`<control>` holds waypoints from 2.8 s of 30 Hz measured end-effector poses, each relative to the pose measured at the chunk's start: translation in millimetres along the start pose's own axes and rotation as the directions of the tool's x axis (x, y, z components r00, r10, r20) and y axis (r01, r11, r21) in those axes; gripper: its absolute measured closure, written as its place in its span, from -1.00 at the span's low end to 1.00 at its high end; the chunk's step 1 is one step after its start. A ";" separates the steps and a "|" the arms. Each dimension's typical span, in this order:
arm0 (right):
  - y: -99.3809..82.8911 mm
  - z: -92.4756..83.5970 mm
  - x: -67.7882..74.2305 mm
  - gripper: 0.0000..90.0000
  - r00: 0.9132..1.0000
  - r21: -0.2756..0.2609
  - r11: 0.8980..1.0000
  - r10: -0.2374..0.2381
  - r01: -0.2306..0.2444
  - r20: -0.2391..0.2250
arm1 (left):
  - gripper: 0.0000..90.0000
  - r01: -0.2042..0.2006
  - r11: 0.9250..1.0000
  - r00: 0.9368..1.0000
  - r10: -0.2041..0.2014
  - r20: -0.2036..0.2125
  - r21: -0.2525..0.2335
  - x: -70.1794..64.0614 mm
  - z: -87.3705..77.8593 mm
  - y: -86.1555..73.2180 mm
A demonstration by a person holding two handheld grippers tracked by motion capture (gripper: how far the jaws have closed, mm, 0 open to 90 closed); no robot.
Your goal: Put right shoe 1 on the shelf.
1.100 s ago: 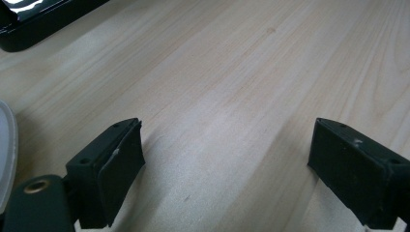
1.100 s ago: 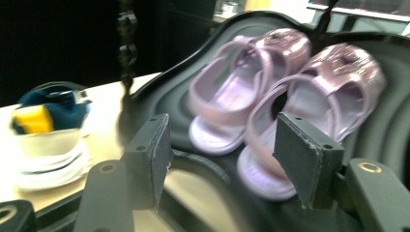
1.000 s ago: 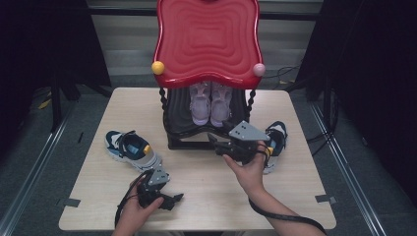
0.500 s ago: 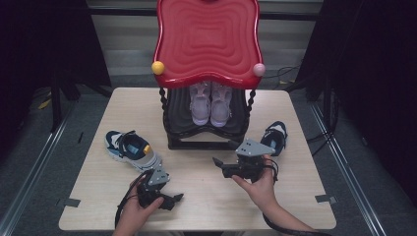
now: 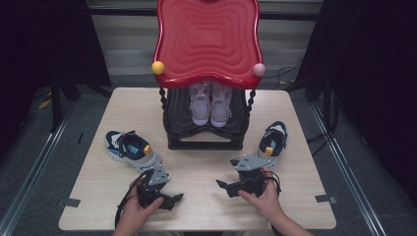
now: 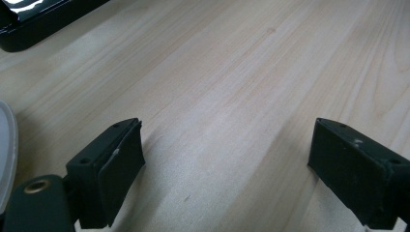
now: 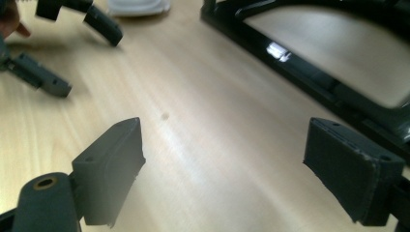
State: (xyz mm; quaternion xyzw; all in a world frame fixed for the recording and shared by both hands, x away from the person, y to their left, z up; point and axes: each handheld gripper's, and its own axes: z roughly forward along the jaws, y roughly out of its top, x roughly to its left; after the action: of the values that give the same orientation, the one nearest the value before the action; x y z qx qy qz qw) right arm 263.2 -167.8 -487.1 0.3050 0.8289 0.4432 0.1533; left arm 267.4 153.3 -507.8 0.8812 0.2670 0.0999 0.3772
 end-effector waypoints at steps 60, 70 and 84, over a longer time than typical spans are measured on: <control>-19.8 12.6 -1.5 -0.75 0.997 0.167 0.985 -0.031 0.043 -0.074 | -0.61 0.094 0.879 0.994 -0.113 0.011 0.467 14.4 -48.2 56.9; -19.8 12.6 -1.5 -0.75 0.997 0.166 0.985 -0.031 0.043 -0.074 | -0.60 0.082 0.863 0.995 -0.099 0.008 0.498 20.5 -55.1 69.4; -19.9 12.8 -1.7 -0.75 0.997 0.162 0.986 -0.033 0.045 -0.075 | -0.58 0.110 0.850 0.994 -0.106 -0.039 0.515 43.2 -68.5 91.2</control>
State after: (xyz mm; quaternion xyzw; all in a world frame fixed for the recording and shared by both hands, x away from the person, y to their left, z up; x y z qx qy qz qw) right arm 263.8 -169.0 -510.8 0.2842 0.8732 0.3813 0.1063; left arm 313.7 166.5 -395.7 0.9332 0.3347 0.0072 0.1309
